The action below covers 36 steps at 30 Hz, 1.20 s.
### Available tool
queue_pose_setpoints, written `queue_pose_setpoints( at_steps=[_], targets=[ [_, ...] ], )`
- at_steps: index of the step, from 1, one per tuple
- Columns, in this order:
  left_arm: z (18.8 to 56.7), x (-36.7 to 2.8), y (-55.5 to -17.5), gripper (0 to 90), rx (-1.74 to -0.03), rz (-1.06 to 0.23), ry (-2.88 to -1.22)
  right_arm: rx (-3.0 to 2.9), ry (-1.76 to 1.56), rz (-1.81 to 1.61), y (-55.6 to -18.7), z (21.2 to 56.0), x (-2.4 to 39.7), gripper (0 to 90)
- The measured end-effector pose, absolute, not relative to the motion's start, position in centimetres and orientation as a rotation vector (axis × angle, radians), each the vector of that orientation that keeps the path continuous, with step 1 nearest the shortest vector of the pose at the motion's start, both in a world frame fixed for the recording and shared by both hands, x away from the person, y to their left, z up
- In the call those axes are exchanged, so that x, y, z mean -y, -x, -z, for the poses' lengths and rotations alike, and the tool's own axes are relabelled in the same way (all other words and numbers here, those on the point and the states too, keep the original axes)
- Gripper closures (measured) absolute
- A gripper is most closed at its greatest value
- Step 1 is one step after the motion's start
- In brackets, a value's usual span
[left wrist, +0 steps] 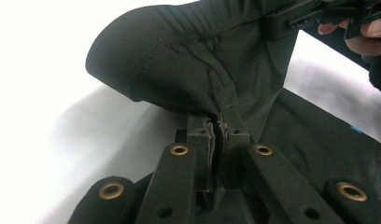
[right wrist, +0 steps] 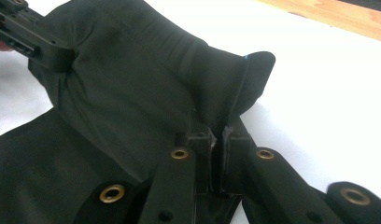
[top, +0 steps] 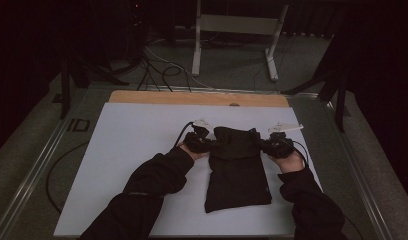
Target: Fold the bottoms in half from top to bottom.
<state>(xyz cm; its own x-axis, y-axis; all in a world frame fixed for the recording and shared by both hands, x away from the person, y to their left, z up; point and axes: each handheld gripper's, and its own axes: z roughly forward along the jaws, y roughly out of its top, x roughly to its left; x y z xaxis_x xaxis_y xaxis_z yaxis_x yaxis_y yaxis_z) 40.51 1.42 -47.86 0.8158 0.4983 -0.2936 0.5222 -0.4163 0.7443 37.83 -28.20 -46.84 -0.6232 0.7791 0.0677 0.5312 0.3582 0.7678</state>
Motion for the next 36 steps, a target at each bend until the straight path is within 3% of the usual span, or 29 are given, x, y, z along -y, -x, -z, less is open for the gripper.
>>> queue_pose_setpoints(
  at_steps=[36],
  targets=[
    [48.2,-2.0,-33.3,86.1,-0.704,0.047,-2.101,-2.362,-1.144,-1.180,-30.4,47.2,28.3,85.3]
  ],
)
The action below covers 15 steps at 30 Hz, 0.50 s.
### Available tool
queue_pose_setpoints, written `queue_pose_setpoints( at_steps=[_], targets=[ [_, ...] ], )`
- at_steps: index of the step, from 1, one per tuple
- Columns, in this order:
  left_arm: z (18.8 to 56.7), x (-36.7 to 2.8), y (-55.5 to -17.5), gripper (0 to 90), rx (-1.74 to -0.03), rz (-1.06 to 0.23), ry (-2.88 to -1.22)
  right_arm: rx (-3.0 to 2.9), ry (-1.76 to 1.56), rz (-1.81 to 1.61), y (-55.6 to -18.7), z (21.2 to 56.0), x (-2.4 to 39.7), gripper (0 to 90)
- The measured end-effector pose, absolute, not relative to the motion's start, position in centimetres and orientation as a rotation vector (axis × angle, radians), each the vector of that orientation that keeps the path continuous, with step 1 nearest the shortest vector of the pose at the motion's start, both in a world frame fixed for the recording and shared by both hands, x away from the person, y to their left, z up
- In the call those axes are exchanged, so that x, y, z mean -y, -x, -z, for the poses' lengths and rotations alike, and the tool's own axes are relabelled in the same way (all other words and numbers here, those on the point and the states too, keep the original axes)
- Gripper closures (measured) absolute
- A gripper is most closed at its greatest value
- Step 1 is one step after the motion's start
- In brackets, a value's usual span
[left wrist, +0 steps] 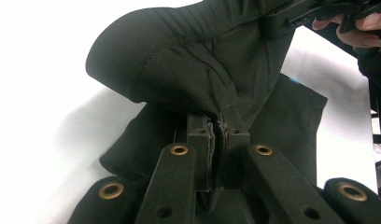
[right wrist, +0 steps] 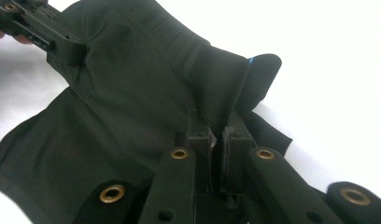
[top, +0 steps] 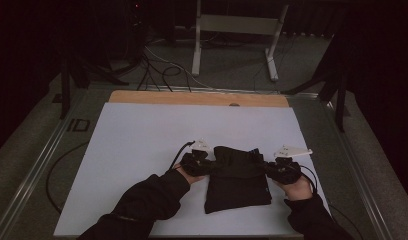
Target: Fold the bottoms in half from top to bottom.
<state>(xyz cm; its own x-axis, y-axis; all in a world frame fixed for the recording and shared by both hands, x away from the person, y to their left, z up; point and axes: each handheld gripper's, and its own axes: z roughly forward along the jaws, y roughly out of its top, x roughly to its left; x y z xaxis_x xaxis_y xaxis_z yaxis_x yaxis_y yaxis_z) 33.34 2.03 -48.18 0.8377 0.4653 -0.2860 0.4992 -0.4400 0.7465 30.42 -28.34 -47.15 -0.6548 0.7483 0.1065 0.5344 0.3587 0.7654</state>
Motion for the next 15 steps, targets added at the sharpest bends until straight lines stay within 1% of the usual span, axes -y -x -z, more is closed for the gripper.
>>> queue_pose_setpoints(
  at_steps=[7,15],
  targets=[
    [48.0,-2.0,-31.5,86.0,-0.675,0.008,-2.111,-2.379,-1.122,-1.175,-29.1,47.3,28.1,85.3],
    [48.0,-2.1,-29.7,85.7,-0.635,0.005,-2.131,-2.390,-1.111,-1.181,-27.6,47.2,28.0,85.3]
  ],
)
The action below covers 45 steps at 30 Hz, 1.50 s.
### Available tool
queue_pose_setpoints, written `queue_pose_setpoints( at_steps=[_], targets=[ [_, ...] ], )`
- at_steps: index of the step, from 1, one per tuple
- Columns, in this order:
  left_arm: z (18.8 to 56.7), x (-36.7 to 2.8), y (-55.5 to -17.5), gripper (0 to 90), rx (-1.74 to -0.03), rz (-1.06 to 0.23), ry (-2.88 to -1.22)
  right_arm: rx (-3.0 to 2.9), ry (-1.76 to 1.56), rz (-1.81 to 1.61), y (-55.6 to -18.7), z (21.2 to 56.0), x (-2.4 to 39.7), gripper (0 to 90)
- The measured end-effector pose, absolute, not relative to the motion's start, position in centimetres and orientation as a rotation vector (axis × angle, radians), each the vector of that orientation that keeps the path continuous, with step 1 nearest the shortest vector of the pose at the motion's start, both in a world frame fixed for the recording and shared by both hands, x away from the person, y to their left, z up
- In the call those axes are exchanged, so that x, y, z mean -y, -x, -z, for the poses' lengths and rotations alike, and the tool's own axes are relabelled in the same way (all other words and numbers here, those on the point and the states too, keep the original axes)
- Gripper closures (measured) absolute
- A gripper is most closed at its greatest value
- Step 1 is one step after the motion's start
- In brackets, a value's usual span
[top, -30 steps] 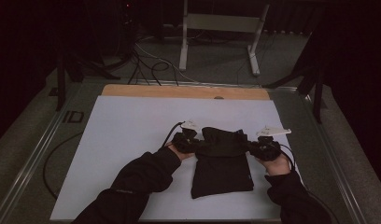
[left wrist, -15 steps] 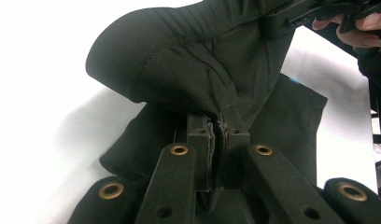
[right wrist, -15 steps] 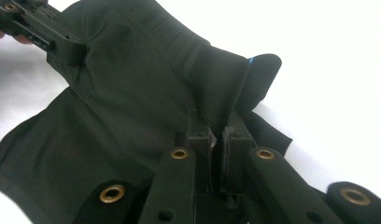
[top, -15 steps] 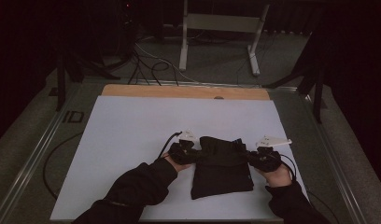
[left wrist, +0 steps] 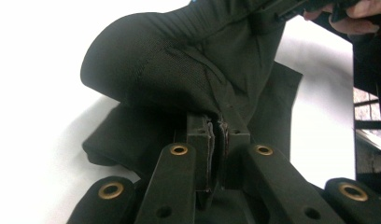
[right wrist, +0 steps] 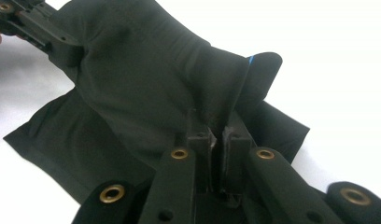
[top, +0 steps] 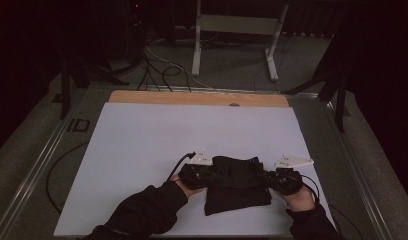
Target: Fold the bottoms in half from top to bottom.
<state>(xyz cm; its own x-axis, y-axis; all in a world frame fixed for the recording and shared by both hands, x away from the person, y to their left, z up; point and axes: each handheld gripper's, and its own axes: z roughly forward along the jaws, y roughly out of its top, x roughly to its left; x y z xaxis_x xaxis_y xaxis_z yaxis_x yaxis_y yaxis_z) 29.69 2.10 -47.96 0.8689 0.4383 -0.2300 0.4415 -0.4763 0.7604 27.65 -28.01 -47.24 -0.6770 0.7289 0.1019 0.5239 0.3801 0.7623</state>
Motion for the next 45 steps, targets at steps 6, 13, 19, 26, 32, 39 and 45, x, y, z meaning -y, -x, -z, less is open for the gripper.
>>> queue_pose_setpoints(
  at_steps=[6,13,19,26,32,39,45],
  targets=[
    [48.3,-1.9,-28.5,85.7,-0.619,0.012,-2.142,-2.414,-1.098,-1.156,-26.9,47.6,27.7,85.3],
    [49.2,-2.4,-28.3,85.8,-0.652,0.011,-2.131,-2.423,-1.122,-1.154,-26.8,48.2,27.8,85.2],
    [49.9,-3.5,-28.7,85.8,-0.707,0.020,-2.118,-2.459,-1.119,-1.155,-26.5,48.7,27.2,85.1],
    [50.3,-4.0,-27.9,85.7,-0.716,0.055,-2.109,-2.488,-1.155,-1.137,-26.4,49.2,27.1,85.0],
    [50.5,-3.9,-27.3,85.5,-0.706,0.092,-2.122,-2.499,-1.143,-1.084,-25.9,49.5,27.0,84.7],
    [51.5,-3.9,-27.4,85.0,-0.697,0.083,-2.114,-2.495,-1.158,-1.036,-26.3,50.0,27.0,83.7],
    [51.4,-3.9,-27.7,84.7,-0.664,0.024,-2.133,-2.506,-1.180,-1.019,-26.4,50.5,26.9,82.9]
  ],
)
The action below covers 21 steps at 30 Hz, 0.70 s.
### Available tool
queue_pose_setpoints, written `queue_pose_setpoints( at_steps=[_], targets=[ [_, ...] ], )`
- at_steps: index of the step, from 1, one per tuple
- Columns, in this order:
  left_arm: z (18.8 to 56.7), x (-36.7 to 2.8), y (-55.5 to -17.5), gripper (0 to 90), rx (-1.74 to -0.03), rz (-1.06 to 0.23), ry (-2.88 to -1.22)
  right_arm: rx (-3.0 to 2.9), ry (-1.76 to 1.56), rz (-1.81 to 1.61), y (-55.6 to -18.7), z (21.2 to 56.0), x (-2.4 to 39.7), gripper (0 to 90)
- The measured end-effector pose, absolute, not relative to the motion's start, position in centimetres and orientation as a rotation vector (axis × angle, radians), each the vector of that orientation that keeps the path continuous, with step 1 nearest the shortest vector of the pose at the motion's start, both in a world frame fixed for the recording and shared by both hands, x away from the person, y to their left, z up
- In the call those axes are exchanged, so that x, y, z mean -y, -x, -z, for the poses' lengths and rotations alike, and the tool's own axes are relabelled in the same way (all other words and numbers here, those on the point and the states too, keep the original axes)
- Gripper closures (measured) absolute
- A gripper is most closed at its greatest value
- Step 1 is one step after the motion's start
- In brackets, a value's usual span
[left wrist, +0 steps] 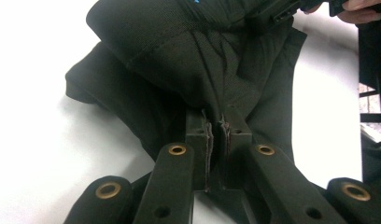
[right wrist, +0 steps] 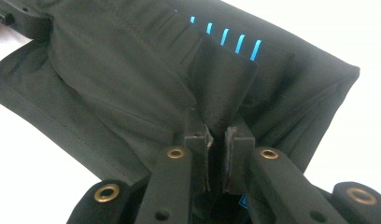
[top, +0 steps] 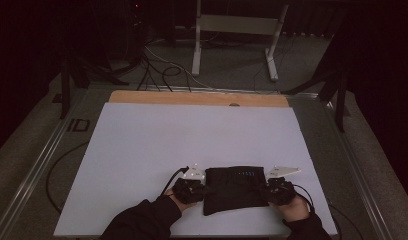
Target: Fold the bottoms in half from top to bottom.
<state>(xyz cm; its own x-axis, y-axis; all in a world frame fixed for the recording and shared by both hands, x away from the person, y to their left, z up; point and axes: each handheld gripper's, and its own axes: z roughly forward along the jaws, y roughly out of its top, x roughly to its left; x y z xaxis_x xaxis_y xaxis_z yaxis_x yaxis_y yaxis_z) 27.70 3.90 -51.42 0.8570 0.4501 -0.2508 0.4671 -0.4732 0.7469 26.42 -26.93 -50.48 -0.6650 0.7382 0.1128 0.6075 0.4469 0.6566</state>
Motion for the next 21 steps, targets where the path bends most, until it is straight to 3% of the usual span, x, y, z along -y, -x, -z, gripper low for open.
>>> queue_pose_setpoints(
  at_steps=[9,14,21],
  targets=[
    [51.7,-4.0,-27.6,83.1,-0.657,0.061,-2.133,-2.498,-1.176,-1.000,-26.5,50.6,26.8,81.7],
    [51.6,-4.1,-27.6,79.4,-0.649,0.068,-2.119,-2.491,-1.200,-1.010,-26.4,50.3,26.8,73.8],
    [50.3,-4.9,-27.3,66.2,-0.677,0.088,-2.094,-2.500,-1.155,-0.989,-26.1,49.3,27.2,60.8]
  ],
)
